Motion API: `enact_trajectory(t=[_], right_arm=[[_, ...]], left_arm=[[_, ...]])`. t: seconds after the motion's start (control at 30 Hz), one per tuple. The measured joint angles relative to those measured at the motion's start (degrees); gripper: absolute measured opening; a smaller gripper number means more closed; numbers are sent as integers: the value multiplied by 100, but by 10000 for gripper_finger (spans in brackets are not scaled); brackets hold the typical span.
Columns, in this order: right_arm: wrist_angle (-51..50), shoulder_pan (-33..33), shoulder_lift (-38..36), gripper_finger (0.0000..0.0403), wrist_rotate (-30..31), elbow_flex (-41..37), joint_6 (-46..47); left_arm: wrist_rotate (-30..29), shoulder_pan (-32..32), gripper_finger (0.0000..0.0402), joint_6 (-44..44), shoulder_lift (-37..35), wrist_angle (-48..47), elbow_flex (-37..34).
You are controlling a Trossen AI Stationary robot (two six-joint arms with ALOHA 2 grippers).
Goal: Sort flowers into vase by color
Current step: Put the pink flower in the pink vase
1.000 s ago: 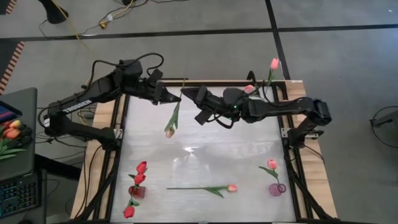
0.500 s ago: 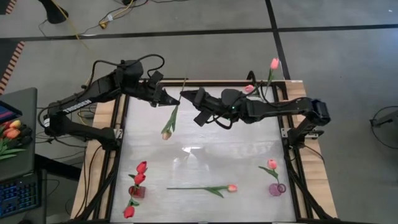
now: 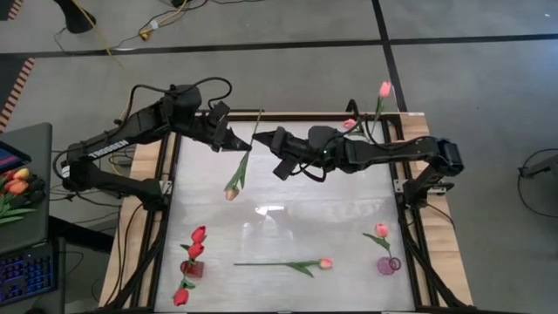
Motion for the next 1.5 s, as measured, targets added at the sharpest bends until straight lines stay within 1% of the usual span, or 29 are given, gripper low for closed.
enact_trajectory(t=[0.07, 0.27, 0.5, 0.57, 0.63, 0.7, 0.87, 0.97, 1.13, 1.23, 1.4, 1.5], right_arm=[[20, 1, 0, 66, -129, 2, 0], [44, 30, 0, 66, -247, 0, 0], [33, 120, 0, 64, -247, 0, 15], [31, 134, 0, 54, -249, 0, 41], [33, 151, 0, 35, -247, 0, 140], [32, 152, 0, 17, -247, 0, 339], [20, 146, 0, 19, -245, 0, 517], [22, 188, 0, 17, -192, 0, 670], [-158, 260, -81, 17, 51, -4, 1447], [-589, 313, -242, 16, 65, -10, 2126], [-1637, 382, -715, 16, 55, -9, 3703], [-2305, 415, -1096, 16, 13, -9, 4885]], left_arm=[[20, -1, 0, 8, 0, 2, 0], [98, -2, 0, 16, 0, 10, 0], [94, -2, 0, 123, 0, 0, 0], [30, -2, 0, 182, 0, -2, 0], [-1, -18, 6, 243, 0, -2, 0], [-6, -61, 18, 301, 0, 11, 0], [-5, -186, 72, 410, 0, 41, 0], [96, -186, 110, 469, 0, 42, 1], [278, 22, 164, 690, -114, 28, 2], [321, 297, 185, 916, -277, -74, 2], [210, 848, 198, 1479, -620, -517, 2], [27, 1057, 198, 1809, -786, -692, 2]])
